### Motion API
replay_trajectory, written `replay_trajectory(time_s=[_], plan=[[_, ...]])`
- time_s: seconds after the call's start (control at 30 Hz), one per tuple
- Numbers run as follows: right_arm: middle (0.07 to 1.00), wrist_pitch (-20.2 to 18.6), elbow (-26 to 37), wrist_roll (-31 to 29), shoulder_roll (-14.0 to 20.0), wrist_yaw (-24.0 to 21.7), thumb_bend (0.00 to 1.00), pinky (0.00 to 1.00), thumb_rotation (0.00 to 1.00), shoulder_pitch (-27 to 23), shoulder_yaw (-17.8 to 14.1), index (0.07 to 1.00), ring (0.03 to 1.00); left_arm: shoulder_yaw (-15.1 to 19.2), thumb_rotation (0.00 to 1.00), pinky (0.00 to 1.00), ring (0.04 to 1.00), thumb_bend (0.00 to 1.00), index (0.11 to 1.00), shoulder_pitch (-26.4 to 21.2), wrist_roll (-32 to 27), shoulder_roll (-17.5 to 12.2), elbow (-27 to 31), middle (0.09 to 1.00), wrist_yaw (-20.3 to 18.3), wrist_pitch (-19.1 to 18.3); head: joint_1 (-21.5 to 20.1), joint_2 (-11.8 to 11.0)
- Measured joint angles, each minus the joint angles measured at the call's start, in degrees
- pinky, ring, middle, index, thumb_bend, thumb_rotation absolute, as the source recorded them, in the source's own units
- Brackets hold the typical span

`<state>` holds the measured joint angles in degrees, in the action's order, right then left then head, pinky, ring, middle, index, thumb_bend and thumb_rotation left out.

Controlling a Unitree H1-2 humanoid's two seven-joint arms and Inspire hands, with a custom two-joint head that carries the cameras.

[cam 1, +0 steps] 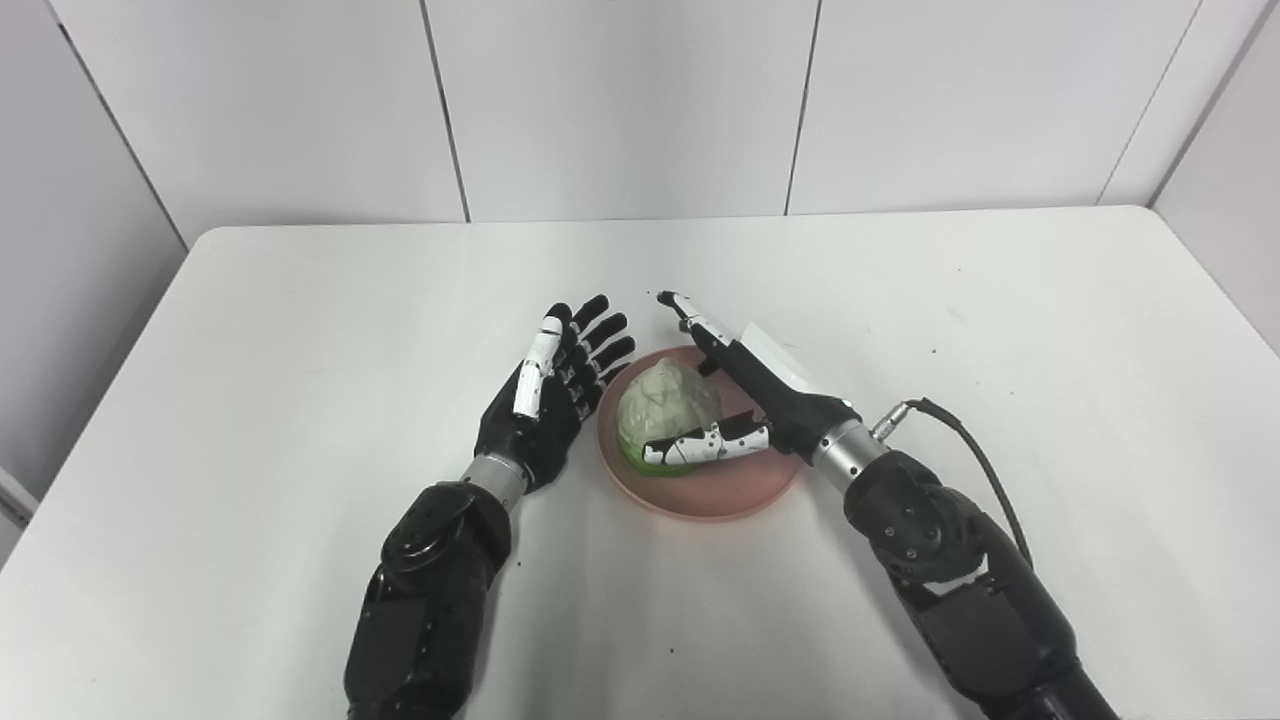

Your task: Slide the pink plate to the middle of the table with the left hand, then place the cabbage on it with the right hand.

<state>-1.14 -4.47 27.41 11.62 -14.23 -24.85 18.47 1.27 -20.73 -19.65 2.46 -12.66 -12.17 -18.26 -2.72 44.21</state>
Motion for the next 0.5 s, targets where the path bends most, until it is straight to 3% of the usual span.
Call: replay_trajectory(time_s=[0.23,0.5], plan=[[1.0,-0.1,1.9,0.4,0.3,-0.8,1.0,0.82,0.6,0.0,-0.3,1.0,1.0,0.0,1.0,0.88,0.899,0.47,0.911,0.0,0.0,0.1,0.0,0.912,0.3,0.0,-0.1,-0.1],[1.0,-2.0,7.6,-2.0,0.4,-1.4,1.0,0.82,0.57,0.4,-3.6,1.0,0.989,0.0,1.0,0.9,0.921,0.47,0.926,0.0,-0.1,0.0,0.1,0.929,0.3,-0.4,-0.4,-0.3]])
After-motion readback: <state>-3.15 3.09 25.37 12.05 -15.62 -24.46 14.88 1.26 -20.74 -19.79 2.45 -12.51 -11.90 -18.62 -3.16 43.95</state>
